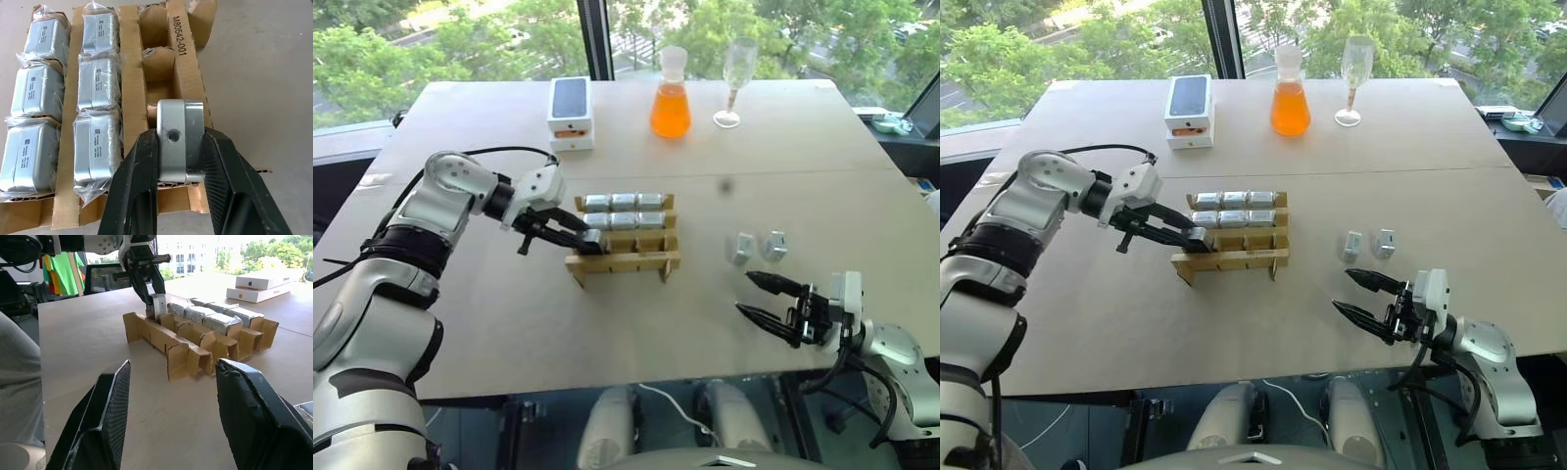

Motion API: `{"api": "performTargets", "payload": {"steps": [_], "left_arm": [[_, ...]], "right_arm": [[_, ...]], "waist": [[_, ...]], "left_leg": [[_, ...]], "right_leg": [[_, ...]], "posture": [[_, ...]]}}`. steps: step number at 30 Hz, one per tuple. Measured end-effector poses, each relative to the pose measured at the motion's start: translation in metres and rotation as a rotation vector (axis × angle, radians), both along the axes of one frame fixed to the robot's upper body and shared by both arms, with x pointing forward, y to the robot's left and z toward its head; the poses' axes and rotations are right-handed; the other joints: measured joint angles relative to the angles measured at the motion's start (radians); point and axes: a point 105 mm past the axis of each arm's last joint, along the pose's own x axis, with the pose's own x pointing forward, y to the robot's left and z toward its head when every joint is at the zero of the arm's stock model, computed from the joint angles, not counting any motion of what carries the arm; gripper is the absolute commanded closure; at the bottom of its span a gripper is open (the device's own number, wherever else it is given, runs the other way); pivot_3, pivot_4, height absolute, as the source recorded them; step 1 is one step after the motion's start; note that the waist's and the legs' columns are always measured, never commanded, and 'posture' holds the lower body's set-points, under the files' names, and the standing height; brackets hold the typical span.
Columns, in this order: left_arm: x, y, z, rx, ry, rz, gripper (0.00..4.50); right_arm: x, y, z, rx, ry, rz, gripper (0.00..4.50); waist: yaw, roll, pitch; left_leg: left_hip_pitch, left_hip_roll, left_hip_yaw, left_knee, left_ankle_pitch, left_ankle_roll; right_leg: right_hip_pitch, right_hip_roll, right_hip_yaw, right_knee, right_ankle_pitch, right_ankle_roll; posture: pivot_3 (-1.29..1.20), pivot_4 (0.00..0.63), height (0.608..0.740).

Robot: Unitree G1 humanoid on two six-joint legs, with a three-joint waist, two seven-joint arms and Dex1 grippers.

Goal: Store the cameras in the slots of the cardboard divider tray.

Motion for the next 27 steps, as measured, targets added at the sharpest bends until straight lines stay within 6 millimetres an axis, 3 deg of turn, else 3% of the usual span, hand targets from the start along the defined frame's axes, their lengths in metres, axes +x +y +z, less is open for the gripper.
{"api": "performTargets", "payload": {"steps": [8,13,16,21,27], "left_arm": [[0.006,-0.006,-0.010,-0.011,0.021,0.013,3.81],[0.001,-0.011,-0.009,-0.037,0.078,0.019,1.32],[-0.004,-0.014,-0.004,-0.072,0.090,0.007,0.07],[-0.014,-0.016,0.001,-0.125,0.114,-0.011,0.02],[-0.032,-0.027,0.056,-0.403,0.083,-0.061,0.02]], "right_arm": [[0.003,0.001,0.003,-0.001,-0.015,-0.006,1.82],[0.004,0.000,0.004,-0.003,-0.017,-0.012,1.82],[0.004,-0.001,0.004,-0.004,-0.016,-0.015,1.82],[0.008,-0.008,0.005,-0.018,-0.029,-0.073,1.82],[0.028,-0.042,0.007,-0.091,-0.053,-0.326,1.82]], "waist": [[0.001,0.000,0.000],[0.000,-0.001,0.001],[0.000,-0.001,0.001],[-0.001,-0.001,0.001],[0.000,-0.001,0.001]], "left_leg": [[-0.001,0.000,0.000,0.000,0.000,0.000],[-0.002,0.000,0.000,0.000,-0.001,0.001],[-0.001,0.000,0.000,0.000,-0.001,0.001],[-0.001,0.000,0.000,0.000,-0.001,0.001],[-0.001,0.001,0.000,0.000,-0.001,0.001]], "right_leg": [[0.000,0.000,0.000,0.000,0.000,-0.001],[0.000,0.000,0.000,-0.001,0.001,-0.001],[0.000,0.000,0.000,-0.001,0.000,-0.001],[-0.001,0.000,0.000,0.000,0.000,0.000],[-0.001,-0.001,0.000,0.000,0.000,0.000]], "posture": [[0.00,0.150,0.740],[0.00,0.150,0.740],[0.00,0.150,0.740],[0.00,0.150,0.740],[0.00,0.150,0.740]]}}
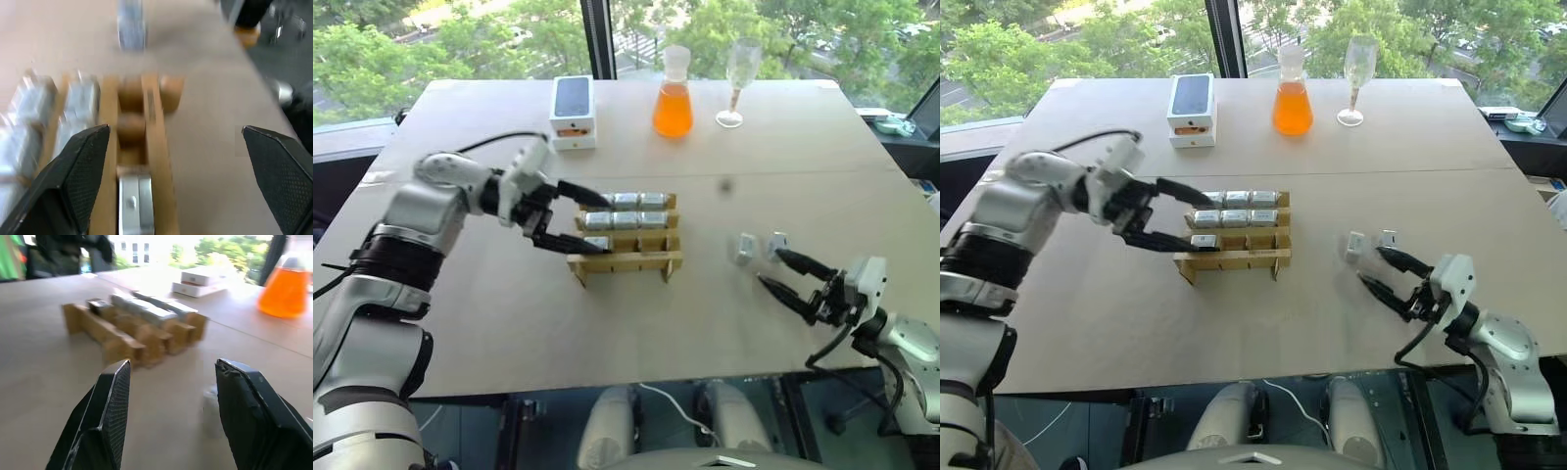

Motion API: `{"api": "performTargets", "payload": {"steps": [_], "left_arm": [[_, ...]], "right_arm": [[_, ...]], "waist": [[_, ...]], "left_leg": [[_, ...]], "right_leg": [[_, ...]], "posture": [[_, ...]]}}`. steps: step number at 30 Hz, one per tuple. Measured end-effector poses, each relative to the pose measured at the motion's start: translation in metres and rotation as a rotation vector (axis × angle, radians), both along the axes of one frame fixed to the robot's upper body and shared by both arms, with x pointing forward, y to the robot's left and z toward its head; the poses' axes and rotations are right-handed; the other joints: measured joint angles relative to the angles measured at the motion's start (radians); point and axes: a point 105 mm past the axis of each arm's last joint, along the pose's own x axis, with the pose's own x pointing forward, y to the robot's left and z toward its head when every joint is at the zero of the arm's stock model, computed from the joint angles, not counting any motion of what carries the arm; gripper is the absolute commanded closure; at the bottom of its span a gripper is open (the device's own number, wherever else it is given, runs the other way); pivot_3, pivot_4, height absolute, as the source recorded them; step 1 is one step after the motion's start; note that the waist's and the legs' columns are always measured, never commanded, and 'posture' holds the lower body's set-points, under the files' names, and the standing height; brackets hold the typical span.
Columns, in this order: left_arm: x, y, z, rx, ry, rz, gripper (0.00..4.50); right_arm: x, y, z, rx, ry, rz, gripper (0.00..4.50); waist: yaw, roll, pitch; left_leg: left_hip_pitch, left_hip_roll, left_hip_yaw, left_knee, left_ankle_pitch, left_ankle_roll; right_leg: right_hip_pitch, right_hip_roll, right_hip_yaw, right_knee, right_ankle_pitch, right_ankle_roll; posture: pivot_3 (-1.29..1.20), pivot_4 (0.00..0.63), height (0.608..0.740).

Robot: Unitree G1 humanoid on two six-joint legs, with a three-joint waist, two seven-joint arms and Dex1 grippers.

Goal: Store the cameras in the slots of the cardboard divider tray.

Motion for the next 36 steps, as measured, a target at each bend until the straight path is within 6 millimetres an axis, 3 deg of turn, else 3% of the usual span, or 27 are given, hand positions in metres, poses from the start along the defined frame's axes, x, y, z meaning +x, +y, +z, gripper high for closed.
{"api": "performTargets", "payload": {"steps": [2,7,11,18,24,29,36], "left_arm": [[-0.012,0.002,0.007,-0.055,0.012,-0.006,0.02],[-0.022,0.007,-0.011,-0.059,0.046,0.064,0.02],[-0.029,0.006,-0.002,-0.079,-0.007,0.087,0.02],[-0.043,0.001,-0.014,-0.106,0.026,0.147,0.02],[-0.046,-0.002,-0.015,-0.107,0.032,0.157,0.02],[-0.045,-0.002,-0.018,-0.100,0.030,0.171,0.02],[-0.044,-0.002,-0.020,-0.090,0.026,0.179,0.02]], "right_arm": [[0.004,-0.007,-0.007,-0.052,0.034,-0.057,1.82],[0.027,-0.022,-0.017,-0.078,0.136,-0.255,1.82],[0.035,-0.016,-0.015,-0.065,0.137,-0.369,1.82],[0.034,-0.001,-0.028,0.066,0.215,-0.597,1.82],[0.036,-0.002,-0.034,0.088,0.259,-0.674,1.82],[0.038,0.009,-0.038,0.102,0.281,-0.677,1.82],[0.048,0.013,-0.032,0.133,0.264,-0.707,1.82]], "waist": [[-0.006,0.000,0.000],[-0.013,0.000,0.000],[-0.010,0.000,0.000],[-0.010,0.000,0.000],[-0.012,0.000,0.000],[-0.022,0.001,0.000],[-0.025,0.001,0.000]], "left_leg": [[0.001,0.000,0.001,0.000,0.000,0.000],[0.001,0.000,0.001,0.000,0.000,0.000],[0.001,0.000,0.000,0.000,0.000,0.000],[0.000,0.002,0.001,-0.001,0.000,0.000],[0.001,0.001,0.001,-0.001,0.000,-0.001],[0.001,0.002,0.001,-0.001,0.000,-0.001],[0.001,0.001,0.001,-0.001,0.000,-0.001]], "right_leg": [[0.000,0.000,0.001,0.000,0.000,0.000],[0.000,0.001,0.001,0.001,0.000,0.000],[0.000,0.001,0.001,0.001,0.000,0.000],[-0.001,-0.001,0.001,0.000,0.000,0.000],[-0.001,0.000,0.002,0.001,-0.001,0.001],[-0.001,0.001,0.002,0.001,-0.001,0.001],[-0.001,0.000,0.002,0.001,-0.001,0.001]], "posture": [[0.00,0.150,0.740],[0.00,0.150,0.740],[0.00,0.150,0.740],[0.00,0.150,0.740],[0.00,0.150,0.740],[0.00,0.150,0.740],[0.00,0.150,0.740]]}}
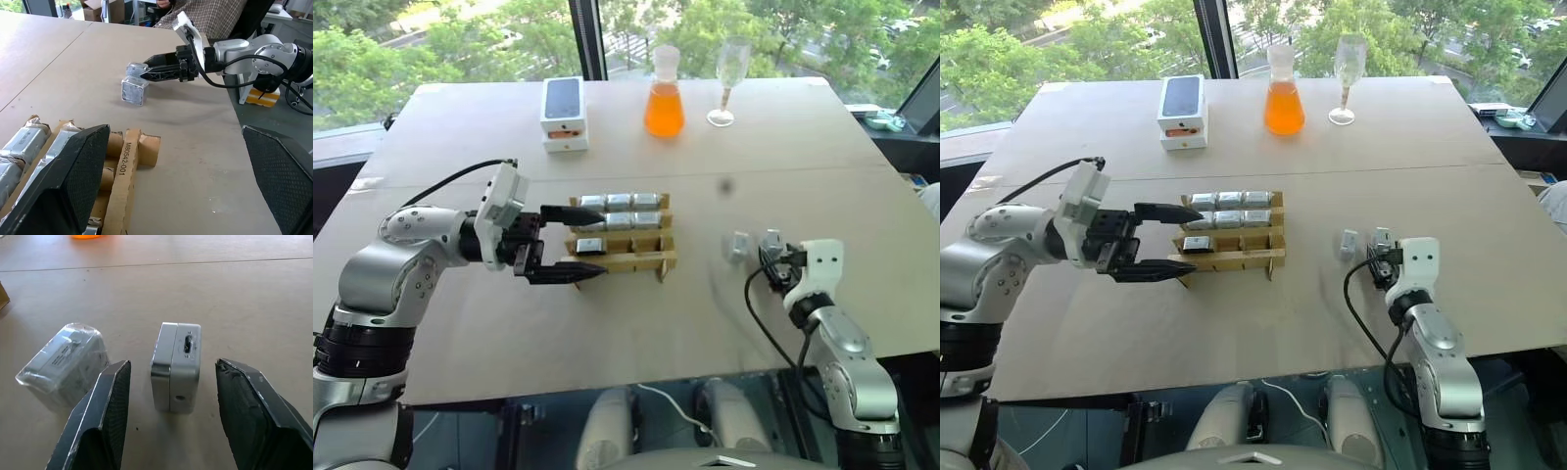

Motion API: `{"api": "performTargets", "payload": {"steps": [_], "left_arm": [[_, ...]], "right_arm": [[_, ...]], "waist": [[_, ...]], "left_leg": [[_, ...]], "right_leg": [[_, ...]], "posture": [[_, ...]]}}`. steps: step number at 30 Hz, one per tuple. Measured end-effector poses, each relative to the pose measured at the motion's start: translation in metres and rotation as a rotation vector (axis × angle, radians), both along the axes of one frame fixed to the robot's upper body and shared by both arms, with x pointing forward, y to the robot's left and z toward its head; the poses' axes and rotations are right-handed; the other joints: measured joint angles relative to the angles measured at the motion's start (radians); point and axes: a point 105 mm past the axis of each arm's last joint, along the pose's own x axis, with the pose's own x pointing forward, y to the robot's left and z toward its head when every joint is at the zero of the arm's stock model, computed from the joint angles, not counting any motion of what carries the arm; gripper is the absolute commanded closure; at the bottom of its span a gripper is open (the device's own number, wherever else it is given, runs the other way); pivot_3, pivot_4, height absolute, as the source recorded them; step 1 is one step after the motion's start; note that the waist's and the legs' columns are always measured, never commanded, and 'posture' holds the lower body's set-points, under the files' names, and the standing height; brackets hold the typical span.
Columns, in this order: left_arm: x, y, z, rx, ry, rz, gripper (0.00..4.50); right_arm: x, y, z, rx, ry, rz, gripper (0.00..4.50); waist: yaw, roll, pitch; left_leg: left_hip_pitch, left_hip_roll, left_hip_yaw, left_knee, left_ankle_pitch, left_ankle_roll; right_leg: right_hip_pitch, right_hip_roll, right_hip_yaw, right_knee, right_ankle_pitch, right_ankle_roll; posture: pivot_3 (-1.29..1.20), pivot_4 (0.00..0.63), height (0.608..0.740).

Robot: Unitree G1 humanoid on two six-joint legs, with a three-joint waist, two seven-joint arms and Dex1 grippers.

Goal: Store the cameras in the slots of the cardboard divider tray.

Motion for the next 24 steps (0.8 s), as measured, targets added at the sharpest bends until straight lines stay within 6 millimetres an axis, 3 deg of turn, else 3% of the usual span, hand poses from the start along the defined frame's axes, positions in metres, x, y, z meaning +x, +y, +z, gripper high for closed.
{"api": "performTargets", "payload": {"steps": [3,7,8,17,19,21,24], "left_arm": [[0.000,0.000,0.000,0.001,0.000,0.001,0.02],[0.001,0.001,-0.001,0.013,-0.004,0.007,0.00],[0.001,0.001,-0.002,0.018,-0.005,0.010,0.00],[0.000,0.006,-0.006,0.017,0.009,0.035,0.00],[0.000,0.014,-0.002,0.028,-0.003,0.065,0.00],[0.001,0.026,0.002,0.045,-0.013,0.110,0.00],[0.003,0.038,0.005,0.062,-0.025,0.149,0.00]], "right_arm": [[0.002,-0.001,-0.004,-0.003,0.012,-0.006,1.82],[0.003,-0.001,-0.007,-0.002,0.023,-0.007,3.61],[0.004,-0.002,-0.006,-0.002,0.020,-0.008,3.76],[0.015,-0.007,0.010,-0.161,-0.054,0.098,3.76],[0.025,0.004,0.034,-0.211,-0.127,0.254,3.76],[0.031,0.030,0.074,-0.189,-0.241,0.466,3.76],[0.017,0.072,0.105,-0.225,-0.327,0.820,3.76]], "waist": [[0.000,0.000,0.000],[-0.001,0.000,0.000],[-0.001,0.000,0.000],[-0.002,0.001,0.001],[-0.009,0.001,0.004],[-0.022,0.001,0.005],[-0.021,0.001,0.005]], "left_leg": [[0.000,0.000,0.000,0.000,0.000,0.000],[0.000,0.000,0.000,0.000,0.000,0.000],[0.000,0.000,0.000,0.000,0.000,0.000],[0.000,0.000,0.001,-0.001,0.000,0.000],[0.000,0.000,0.003,-0.001,0.000,0.000],[0.001,0.000,0.002,-0.001,0.000,0.000],[0.001,0.001,-0.001,-0.003,0.000,0.000]], "right_leg": [[0.000,0.000,0.000,0.000,0.000,0.000],[0.000,0.000,0.000,0.000,0.000,0.000],[0.000,0.000,0.000,0.000,0.000,0.000],[-0.001,0.000,0.001,-0.001,0.000,0.000],[-0.002,0.000,0.003,0.000,0.000,0.000],[-0.002,0.002,0.002,0.001,0.001,0.000],[-0.002,0.004,-0.001,0.000,0.002,-0.004]], "posture": [[0.00,0.150,0.740],[0.00,0.150,0.740],[0.00,0.150,0.740],[0.00,0.150,0.740],[0.00,0.150,0.740],[0.00,0.150,0.740],[0.00,0.150,0.740]]}}
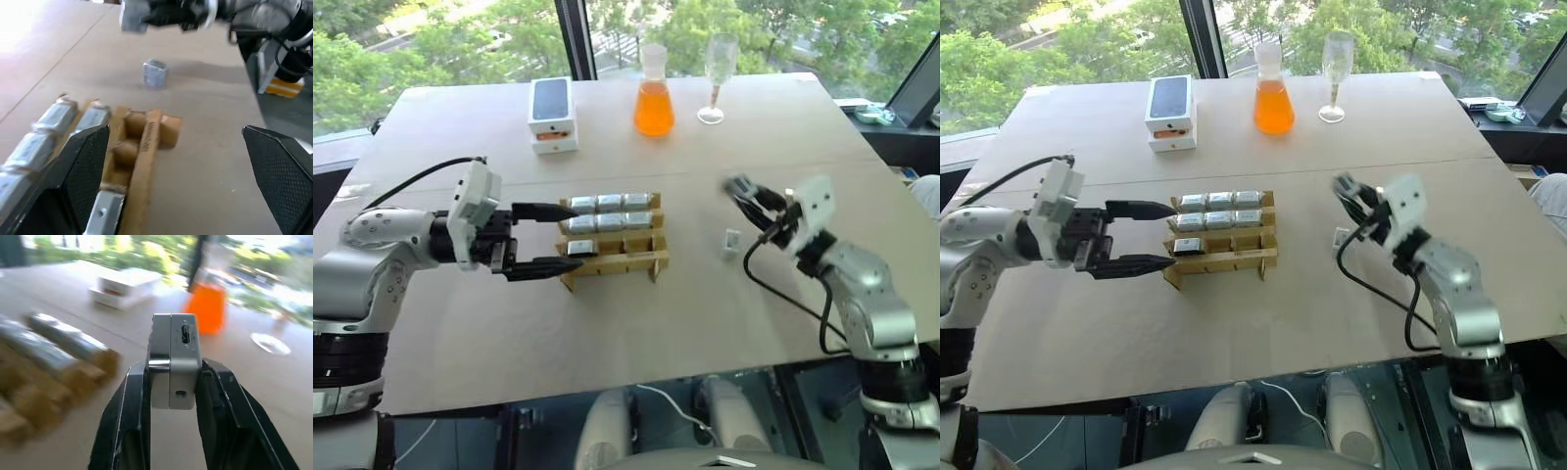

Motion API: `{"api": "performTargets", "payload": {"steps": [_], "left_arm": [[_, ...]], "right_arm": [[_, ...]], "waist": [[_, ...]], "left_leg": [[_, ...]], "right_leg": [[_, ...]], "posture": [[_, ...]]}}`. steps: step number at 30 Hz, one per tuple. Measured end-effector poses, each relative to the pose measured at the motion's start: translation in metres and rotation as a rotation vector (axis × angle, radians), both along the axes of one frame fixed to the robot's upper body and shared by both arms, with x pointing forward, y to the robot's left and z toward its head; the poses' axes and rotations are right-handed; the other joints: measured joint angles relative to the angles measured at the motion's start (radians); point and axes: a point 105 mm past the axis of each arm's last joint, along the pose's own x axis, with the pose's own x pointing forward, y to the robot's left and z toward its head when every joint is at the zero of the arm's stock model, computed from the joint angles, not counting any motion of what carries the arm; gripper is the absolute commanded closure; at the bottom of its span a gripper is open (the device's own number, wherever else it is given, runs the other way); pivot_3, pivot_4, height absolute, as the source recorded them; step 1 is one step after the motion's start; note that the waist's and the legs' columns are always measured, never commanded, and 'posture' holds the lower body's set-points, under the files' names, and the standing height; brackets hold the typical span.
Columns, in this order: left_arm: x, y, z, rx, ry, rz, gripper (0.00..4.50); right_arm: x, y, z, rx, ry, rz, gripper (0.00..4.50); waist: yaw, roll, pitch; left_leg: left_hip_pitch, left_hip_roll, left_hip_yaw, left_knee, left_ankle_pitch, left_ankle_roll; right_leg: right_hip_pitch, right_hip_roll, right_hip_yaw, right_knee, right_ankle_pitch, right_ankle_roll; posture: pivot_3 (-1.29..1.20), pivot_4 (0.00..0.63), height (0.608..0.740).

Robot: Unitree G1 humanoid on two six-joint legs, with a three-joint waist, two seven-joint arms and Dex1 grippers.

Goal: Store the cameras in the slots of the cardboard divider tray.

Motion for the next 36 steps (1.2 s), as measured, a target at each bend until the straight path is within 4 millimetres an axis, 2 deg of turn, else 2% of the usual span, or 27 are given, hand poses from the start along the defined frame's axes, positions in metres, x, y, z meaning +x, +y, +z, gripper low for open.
{"api": "performTargets", "payload": {"steps": [2,7,9,12,15,17,22,36], "left_arm": [[0.000,0.008,-0.001,0.012,0.007,0.026,0.00],[-0.007,0.023,0.000,0.022,0.012,0.077,0.00],[-0.013,0.030,-0.004,0.030,0.036,0.104,0.00],[-0.023,0.038,-0.011,0.048,0.062,0.136,0.00],[-0.025,0.042,-0.011,0.054,0.058,0.160,0.00],[-0.033,0.045,-0.014,0.069,0.066,0.188,0.00],[-0.035,0.042,-0.012,0.070,0.052,0.198,0.00],[-0.033,0.040,-0.007,0.063,0.031,0.195,0.00]], "right_arm": [[-0.007,0.024,0.001,-0.040,0.020,0.186,3.76],[-0.001,0.075,0.007,-0.082,0.044,0.438,3.76],[0.003,0.085,0.000,-0.112,0.057,0.470,3.76],[0.005,0.097,-0.026,-0.195,0.126,0.516,3.76],[0.000,0.103,-0.039,-0.240,0.157,0.566,3.76],[0.002,0.115,-0.043,-0.241,0.138,0.576,3.76],[0.012,0.117,-0.049,-0.286,0.119,0.559,3.76],[0.018,0.119,-0.061,-0.353,0.013,0.569,3.76]], "waist": [[0.003,0.000,0.000],[-0.002,-0.001,0.001],[-0.001,-0.001,0.000],[0.005,-0.001,0.001],[0.014,0.000,0.001],[0.014,-0.001,0.001],[0.020,0.000,0.001],[0.019,0.000,0.001]], "left_leg": [[-0.001,0.000,0.000,0.000,0.000,0.000],[-0.005,0.001,0.003,0.000,0.000,0.000],[-0.006,0.001,0.003,0.000,0.000,0.000],[-0.009,0.000,0.002,0.000,0.002,-0.004],[-0.013,0.000,0.001,0.000,0.002,-0.005],[-0.014,0.000,0.001,0.000,0.003,-0.005],[-0.014,0.000,-0.002,0.001,0.003,-0.006],[-0.014,-0.001,-0.003,0.001,0.004,-0.007]], "right_leg": [[0.000,0.000,-0.001,0.000,0.000,0.000],[-0.004,-0.002,0.001,-0.001,0.001,0.001],[-0.005,-0.003,0.001,-0.001,0.001,0.001],[-0.006,-0.005,-0.001,-0.002,0.001,0.000],[-0.009,-0.005,-0.003,-0.003,0.001,0.000],[-0.011,-0.005,-0.003,-0.002,0.001,0.000],[-0.011,-0.005,-0.005,-0.001,0.001,0.000],[-0.011,-0.005,-0.005,-0.001,0.001,0.001]], "posture": [[0.00,0.150,0.740],[0.00,0.150,0.740],[0.00,0.150,0.740],[0.00,0.150,0.740],[0.00,0.150,0.740],[0.00,0.150,0.740],[0.00,0.150,0.740],[0.00,0.150,0.740]]}}
